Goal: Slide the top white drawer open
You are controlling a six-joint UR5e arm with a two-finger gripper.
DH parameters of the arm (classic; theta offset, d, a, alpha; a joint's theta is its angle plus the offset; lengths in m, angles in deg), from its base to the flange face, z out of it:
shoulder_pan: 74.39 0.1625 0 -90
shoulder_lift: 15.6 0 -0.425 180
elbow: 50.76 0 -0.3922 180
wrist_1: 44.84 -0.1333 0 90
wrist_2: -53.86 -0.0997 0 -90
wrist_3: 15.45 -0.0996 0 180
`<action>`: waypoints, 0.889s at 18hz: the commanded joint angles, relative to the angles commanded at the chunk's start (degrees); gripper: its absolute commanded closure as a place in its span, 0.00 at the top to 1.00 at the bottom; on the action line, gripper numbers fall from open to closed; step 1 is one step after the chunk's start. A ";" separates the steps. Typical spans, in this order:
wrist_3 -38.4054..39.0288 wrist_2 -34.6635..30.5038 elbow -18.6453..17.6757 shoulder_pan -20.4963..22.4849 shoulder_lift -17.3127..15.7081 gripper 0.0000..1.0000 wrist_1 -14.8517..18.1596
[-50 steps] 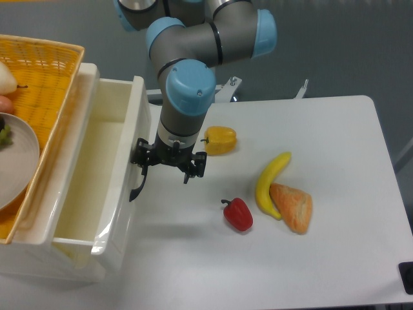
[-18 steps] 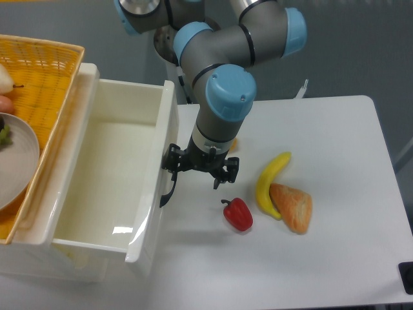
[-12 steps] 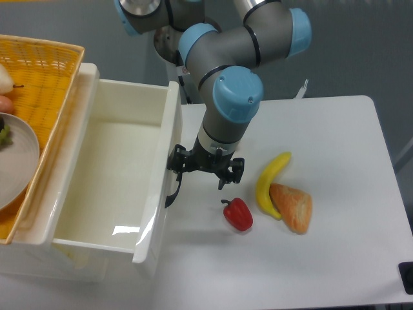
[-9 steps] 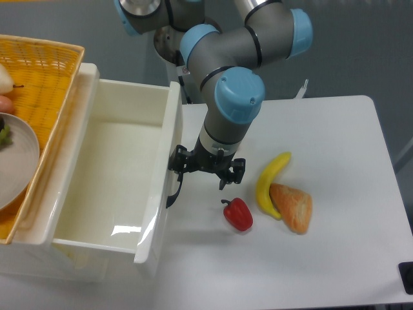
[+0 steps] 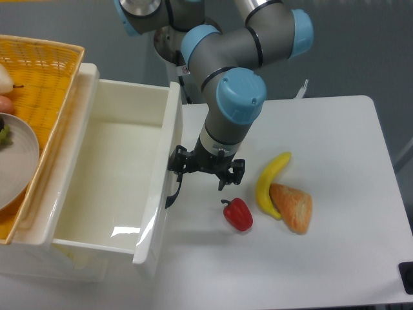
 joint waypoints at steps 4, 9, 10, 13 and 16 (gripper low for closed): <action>0.00 0.27 0.00 0.44 -0.09 1.00 0.09; 0.00 0.88 -0.09 0.79 -0.18 1.00 0.70; 0.00 0.88 0.00 0.79 -0.26 1.00 0.70; 0.00 2.63 -0.09 0.79 -0.26 1.00 0.70; 0.00 2.99 -0.09 0.97 -0.26 1.00 0.88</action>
